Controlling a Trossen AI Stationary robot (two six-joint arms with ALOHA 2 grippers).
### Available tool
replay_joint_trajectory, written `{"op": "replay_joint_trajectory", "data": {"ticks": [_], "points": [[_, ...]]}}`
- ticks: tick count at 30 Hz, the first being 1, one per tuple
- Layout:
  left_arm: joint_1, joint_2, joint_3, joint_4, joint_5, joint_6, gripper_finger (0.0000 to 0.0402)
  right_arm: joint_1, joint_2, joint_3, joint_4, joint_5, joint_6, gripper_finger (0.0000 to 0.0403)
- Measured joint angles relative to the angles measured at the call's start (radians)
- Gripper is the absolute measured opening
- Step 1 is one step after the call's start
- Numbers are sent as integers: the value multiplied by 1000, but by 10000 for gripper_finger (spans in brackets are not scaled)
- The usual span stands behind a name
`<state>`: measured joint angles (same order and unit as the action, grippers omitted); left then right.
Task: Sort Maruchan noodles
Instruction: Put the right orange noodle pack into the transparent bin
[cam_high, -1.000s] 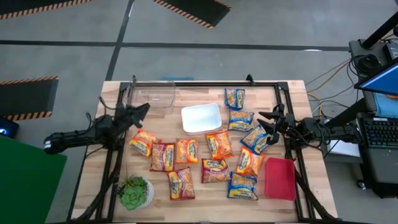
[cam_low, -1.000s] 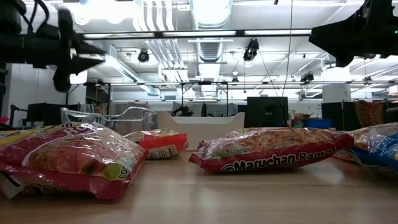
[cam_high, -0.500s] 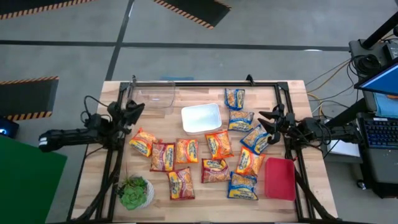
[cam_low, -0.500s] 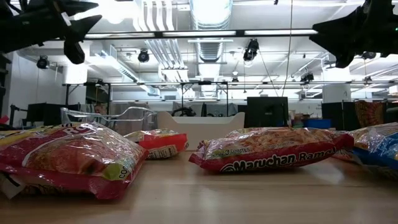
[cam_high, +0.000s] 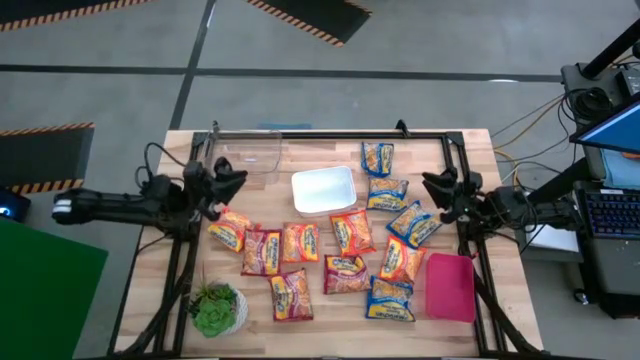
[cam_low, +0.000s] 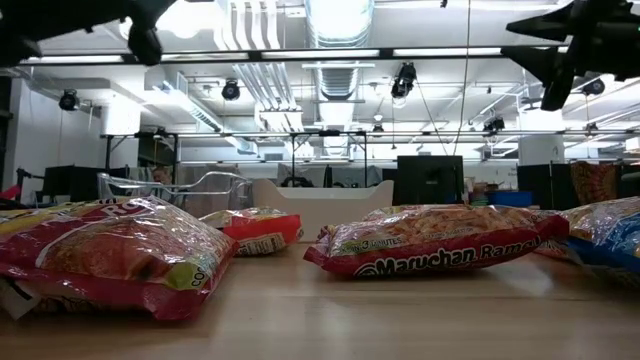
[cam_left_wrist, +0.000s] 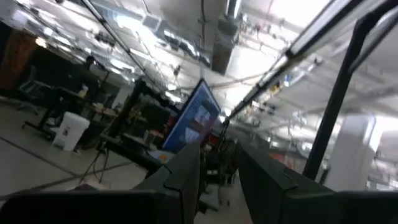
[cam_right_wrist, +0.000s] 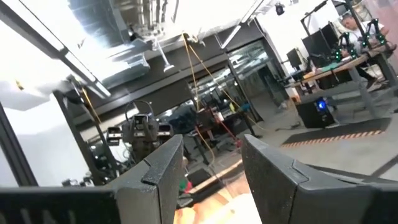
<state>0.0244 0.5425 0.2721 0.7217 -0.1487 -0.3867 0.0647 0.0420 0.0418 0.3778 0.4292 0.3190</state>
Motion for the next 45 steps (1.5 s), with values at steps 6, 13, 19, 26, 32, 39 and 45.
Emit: {"op": "replay_joint_trajectory", "data": {"ticks": [6, 13, 19, 26, 32, 39, 45], "points": [[-11, 137, 151, -203, 6, 76, 91, 0, 48, 39, -6, -17, 95, 153], [-11, 300, 298, -339, 5, 256, 91, 0, 210, 95, -6, -90, 238, 153], [-11, 416, 334, -346, 5, 396, 91, 0, 416, 183, -19, -89, 327, 153], [-9, 512, 334, -345, 3, 483, 91, 0, 572, 431, -386, -89, 509, 153], [-10, 546, 336, -344, 2, 503, 91, -7, 675, 670, -860, -89, 665, 153], [-10, 522, 339, -365, 2, 427, 91, -54, 782, 864, -1267, -106, 739, 153], [-11, 515, 358, -371, 2, 389, 91, -86, 848, 940, -1379, -180, 722, 153]]}}
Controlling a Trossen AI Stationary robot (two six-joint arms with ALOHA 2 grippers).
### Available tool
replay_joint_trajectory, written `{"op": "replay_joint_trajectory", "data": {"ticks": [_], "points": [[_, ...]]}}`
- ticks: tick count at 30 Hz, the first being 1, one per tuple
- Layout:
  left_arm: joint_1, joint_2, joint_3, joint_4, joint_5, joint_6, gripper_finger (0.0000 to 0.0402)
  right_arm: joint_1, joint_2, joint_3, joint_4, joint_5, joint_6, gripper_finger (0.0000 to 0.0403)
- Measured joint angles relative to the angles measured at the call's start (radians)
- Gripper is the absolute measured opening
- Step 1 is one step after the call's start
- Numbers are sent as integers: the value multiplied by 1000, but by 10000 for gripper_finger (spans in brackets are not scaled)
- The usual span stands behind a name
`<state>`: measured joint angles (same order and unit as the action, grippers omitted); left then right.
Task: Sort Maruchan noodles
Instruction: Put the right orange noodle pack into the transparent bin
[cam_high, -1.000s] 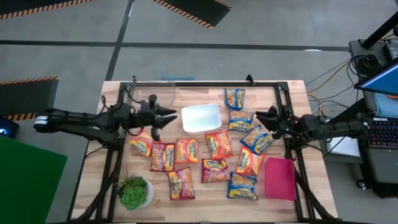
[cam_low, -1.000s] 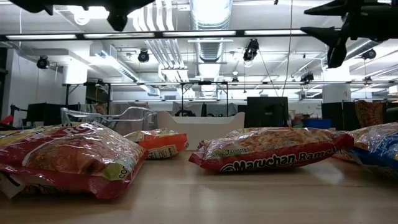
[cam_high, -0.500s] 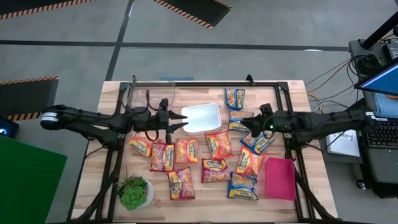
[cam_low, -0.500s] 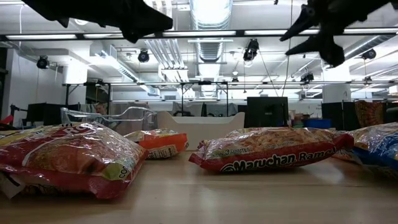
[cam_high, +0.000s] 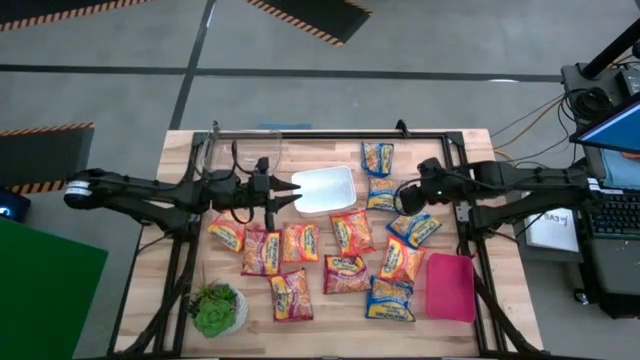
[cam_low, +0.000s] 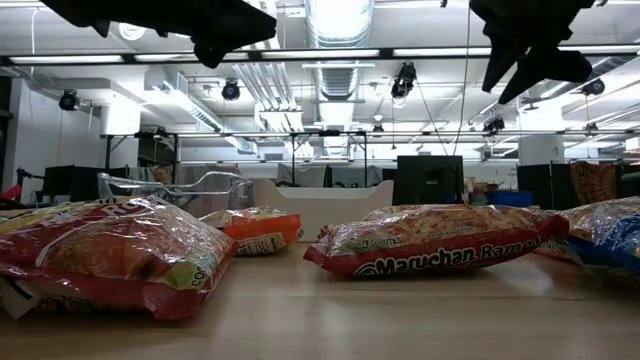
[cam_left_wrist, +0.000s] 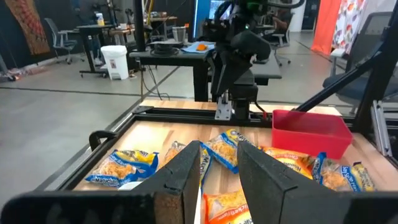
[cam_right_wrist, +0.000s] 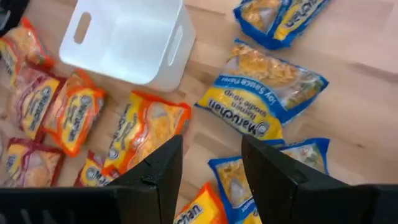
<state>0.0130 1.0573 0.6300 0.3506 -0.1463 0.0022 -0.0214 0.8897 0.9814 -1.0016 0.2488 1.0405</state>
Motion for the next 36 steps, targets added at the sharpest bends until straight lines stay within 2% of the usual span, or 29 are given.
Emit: {"op": "replay_joint_trajectory", "data": {"ticks": [7, 14, 20, 27, 36], "points": [[0, 1, -2, -26, 11, -73, 91, -10, 75, 12, -16, -130, -50, 153], [-2, 4, -3, -27, 110, -102, 91, -7, 179, 11, -14, -348, -79, 153], [-19, 9, -4, -66, 115, -121, 91, 57, 277, 11, -12, -513, -148, 153], [-41, 9, -4, -85, 116, -119, 91, 220, 373, 11, -11, -501, -315, 153], [-45, 9, -4, -85, 116, -124, 91, 424, 458, 10, 20, -316, -368, 153]]}}
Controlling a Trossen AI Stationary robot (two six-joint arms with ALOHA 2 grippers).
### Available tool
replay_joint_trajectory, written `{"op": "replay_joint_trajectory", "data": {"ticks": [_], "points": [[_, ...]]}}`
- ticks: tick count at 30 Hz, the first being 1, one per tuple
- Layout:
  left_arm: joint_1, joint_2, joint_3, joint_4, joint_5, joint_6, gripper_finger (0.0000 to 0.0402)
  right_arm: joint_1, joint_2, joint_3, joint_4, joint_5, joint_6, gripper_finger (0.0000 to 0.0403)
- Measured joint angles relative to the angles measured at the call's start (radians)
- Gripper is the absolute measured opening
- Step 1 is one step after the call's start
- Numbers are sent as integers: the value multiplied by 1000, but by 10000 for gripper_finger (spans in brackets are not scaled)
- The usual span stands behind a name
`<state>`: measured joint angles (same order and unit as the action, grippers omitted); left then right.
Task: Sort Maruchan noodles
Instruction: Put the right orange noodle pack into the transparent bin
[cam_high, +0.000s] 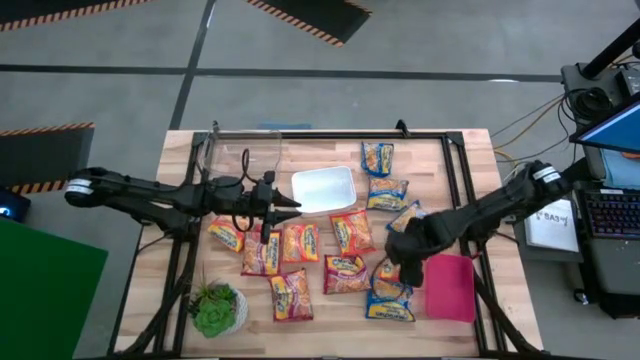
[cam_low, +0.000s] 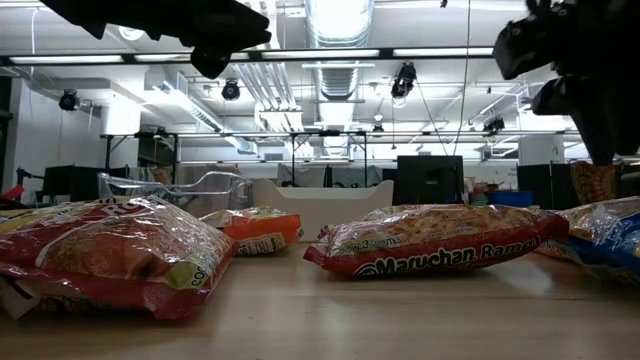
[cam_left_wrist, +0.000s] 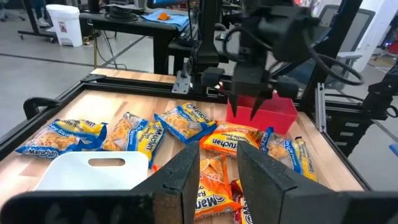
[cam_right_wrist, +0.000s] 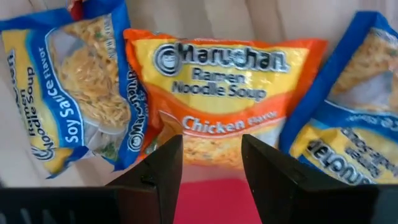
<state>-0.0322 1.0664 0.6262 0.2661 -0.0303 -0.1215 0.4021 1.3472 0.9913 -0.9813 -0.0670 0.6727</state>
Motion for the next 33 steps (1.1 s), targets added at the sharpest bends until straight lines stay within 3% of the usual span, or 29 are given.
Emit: {"op": "replay_joint_trajectory", "data": {"ticks": [10, 33], "points": [[0, 1, 0, 2, 0, 0, 91, 124, 67, -8, 55, 142, 8, 153], [0, 23, 0, 21, 0, 0, 91, 128, 90, -165, 273, 202, 86, 145]]}}
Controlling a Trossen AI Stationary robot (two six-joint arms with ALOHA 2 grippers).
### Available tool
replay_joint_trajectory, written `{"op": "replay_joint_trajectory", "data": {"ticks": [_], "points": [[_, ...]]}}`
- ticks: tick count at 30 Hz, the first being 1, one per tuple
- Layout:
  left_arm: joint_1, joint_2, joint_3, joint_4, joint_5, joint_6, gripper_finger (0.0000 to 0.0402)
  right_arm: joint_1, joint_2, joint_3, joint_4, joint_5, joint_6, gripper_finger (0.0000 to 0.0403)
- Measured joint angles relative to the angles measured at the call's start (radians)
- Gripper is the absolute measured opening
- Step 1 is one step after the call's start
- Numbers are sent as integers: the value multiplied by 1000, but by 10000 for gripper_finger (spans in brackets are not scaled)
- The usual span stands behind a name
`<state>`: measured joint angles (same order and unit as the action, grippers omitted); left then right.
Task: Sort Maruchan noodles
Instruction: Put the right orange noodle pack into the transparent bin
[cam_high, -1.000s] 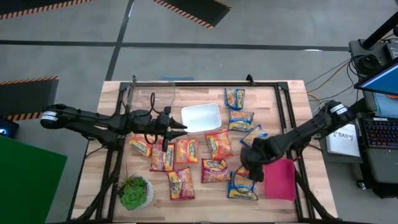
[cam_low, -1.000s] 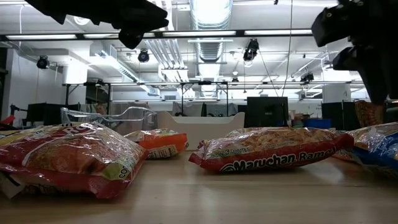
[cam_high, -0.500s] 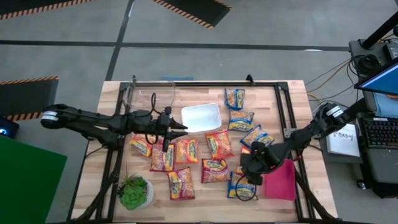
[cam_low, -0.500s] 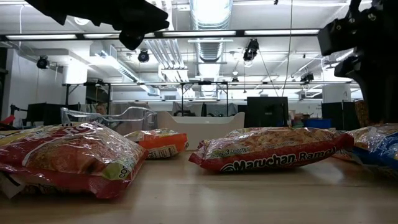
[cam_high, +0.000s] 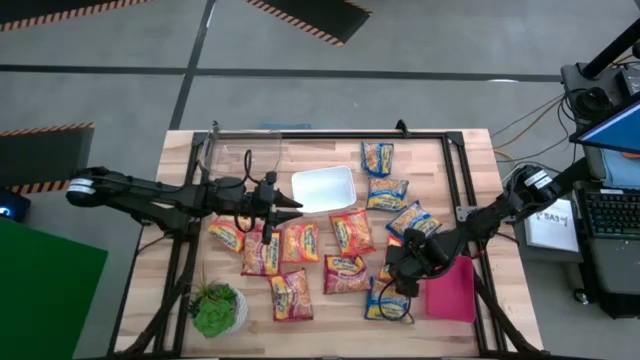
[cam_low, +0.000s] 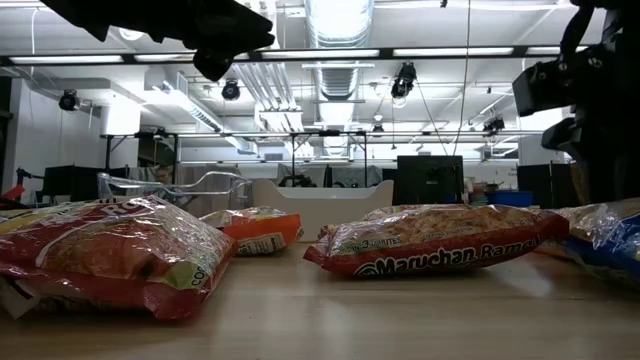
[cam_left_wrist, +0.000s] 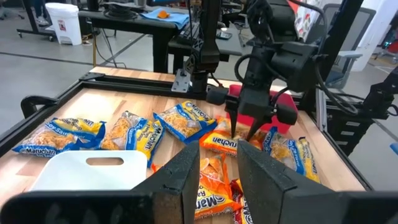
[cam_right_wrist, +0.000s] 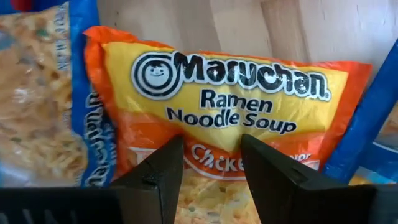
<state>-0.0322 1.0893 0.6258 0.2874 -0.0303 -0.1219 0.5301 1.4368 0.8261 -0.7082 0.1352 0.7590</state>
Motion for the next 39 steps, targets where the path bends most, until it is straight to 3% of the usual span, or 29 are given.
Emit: {"op": "replay_joint_trajectory", "data": {"ticks": [12, 23, 39], "points": [[0, 1, 0, 14, 0, 0, 91, 0, -2, -2, 12, 11, 8, 14], [0, 2, 0, 19, 0, -19, 91, 0, -42, 13, 3, 4, 69, 8], [0, 2, 0, 28, 0, -23, 91, -5, -215, 14, 0, 24, 218, 8]]}}
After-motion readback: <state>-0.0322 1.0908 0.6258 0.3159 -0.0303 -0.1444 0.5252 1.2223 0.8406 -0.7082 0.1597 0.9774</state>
